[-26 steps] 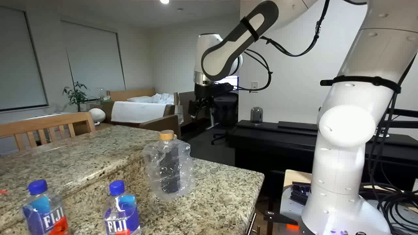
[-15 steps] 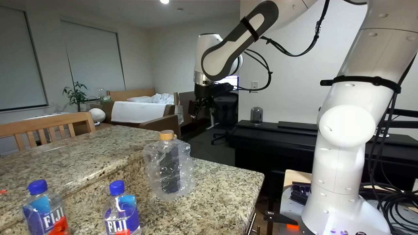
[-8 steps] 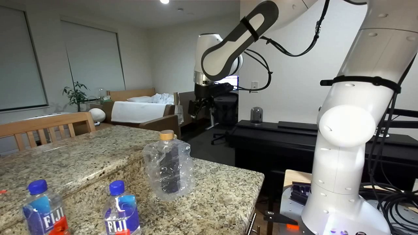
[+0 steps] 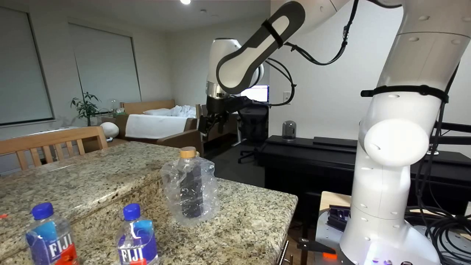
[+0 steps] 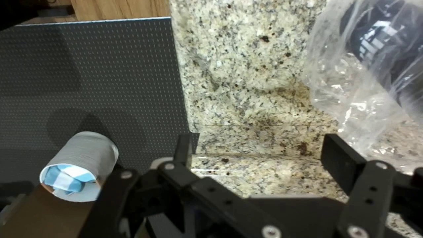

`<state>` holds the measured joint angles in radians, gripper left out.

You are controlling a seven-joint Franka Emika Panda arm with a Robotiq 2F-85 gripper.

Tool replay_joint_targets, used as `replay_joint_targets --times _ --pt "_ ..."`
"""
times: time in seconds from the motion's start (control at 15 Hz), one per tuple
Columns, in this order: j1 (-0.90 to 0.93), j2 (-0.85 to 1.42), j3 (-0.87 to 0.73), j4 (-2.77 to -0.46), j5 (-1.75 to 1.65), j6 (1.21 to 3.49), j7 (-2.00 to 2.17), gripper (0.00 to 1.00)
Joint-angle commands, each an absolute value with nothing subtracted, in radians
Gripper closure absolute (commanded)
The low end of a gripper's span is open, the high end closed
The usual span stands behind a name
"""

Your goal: Remove the plastic around the bottle

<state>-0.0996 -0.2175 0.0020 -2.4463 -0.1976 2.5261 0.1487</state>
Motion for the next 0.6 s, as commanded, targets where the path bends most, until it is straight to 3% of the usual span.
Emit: replay_joint_targets --times 0.0,0.53 --pt "-0.036 -0.167 0.002 -2.398 -0.095 2.519 0.090 0.00" --pt "-0.002 -0.115 0.005 -2.304 -0.066 2.513 0.088 0.00"
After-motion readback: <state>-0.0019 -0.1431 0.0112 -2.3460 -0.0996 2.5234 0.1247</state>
